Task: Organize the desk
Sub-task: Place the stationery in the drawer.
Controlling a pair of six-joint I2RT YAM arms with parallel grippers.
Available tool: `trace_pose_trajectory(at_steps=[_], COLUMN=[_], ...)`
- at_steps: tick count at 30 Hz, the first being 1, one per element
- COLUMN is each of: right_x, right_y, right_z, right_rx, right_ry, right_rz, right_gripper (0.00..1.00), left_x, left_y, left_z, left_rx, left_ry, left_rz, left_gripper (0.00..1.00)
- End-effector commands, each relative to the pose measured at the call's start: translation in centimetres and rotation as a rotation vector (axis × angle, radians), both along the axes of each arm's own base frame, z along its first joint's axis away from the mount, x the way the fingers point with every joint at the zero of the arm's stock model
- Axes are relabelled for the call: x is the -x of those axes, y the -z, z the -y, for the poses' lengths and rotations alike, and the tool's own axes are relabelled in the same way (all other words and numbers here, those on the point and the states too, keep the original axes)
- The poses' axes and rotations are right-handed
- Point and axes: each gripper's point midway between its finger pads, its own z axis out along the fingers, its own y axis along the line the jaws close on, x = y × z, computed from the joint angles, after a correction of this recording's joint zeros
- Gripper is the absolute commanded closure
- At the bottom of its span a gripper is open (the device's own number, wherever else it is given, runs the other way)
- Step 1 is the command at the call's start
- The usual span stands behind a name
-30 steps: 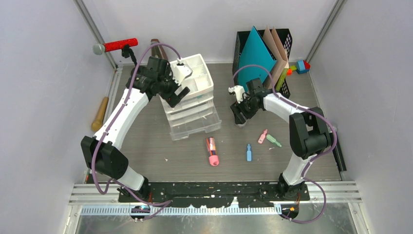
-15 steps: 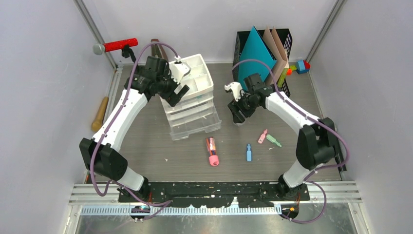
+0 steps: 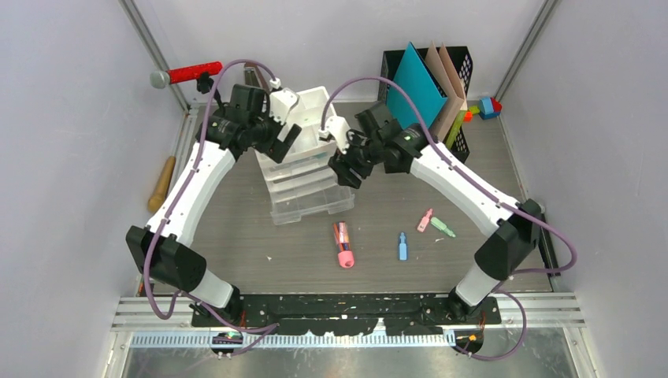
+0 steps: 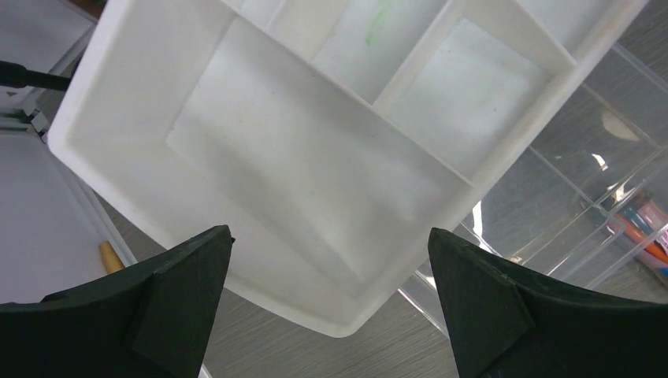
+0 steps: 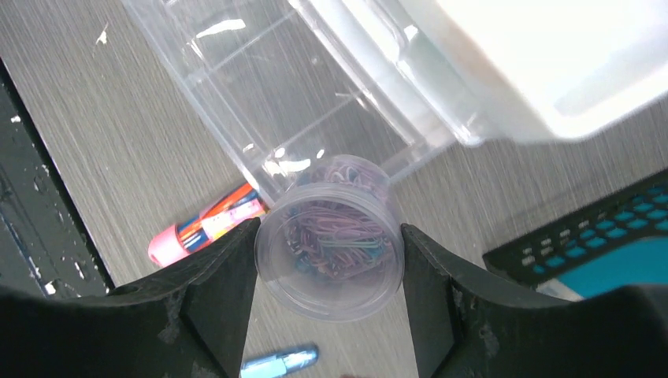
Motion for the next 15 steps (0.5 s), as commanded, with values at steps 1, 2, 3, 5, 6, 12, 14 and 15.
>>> trace_pose_trajectory(at_steps=[1,2,3,5,6,12,14,15], right_x=[-0.9,-0.9,-0.9,-1.1,-1.3,-1.9,-2.1,-2.2], right_y=[-0.7,0.0,-0.2,0.3,0.8,2.7,3.3,3.8], right_z=[-2.7,-3.4,-3.9,-4.7,-5.0,-6.4,-6.7,-6.8], right_rx=[-0.014,-0.006,-0.011,-0.009,-0.002,0.027,0.038,0.049], right_ry=[-0.02,-0.031,-0.039,-0.048,-0.049,-0.056,-0.056,-0.054], right_rz=[0.018,0.004,0.007,0.001,-0.005,-0.024,-0.027,-0.032], right_gripper=[0.65,0.65,0.65,0.65,0.65,0.65,0.64,0.64], left_x=[-0.9,-0.9,-0.7,-0.6,-0.6,0.1,0.5,0.6], left_y=[-3.2,-3.2,-3.3,-3.2,-3.2,-3.6,-3.9,-4.0], left_z=[-0.8,-0.8,-0.8,-0.8,-0.9,-1.8,-2.1,-2.3], left_rx=[0.053,0.056,0.059,0.059,0.059,0.053,0.05,0.048], left_ry=[-0.08,-0.077,-0.076,-0.077,-0.078,-0.091,-0.094,-0.096], left_rz=[0.094,0.093,0.095,0.095,0.095,0.097,0.104,0.106], left_gripper=[0.0,0.0,0.0,0.0,0.0,0.0,0.0,0.0])
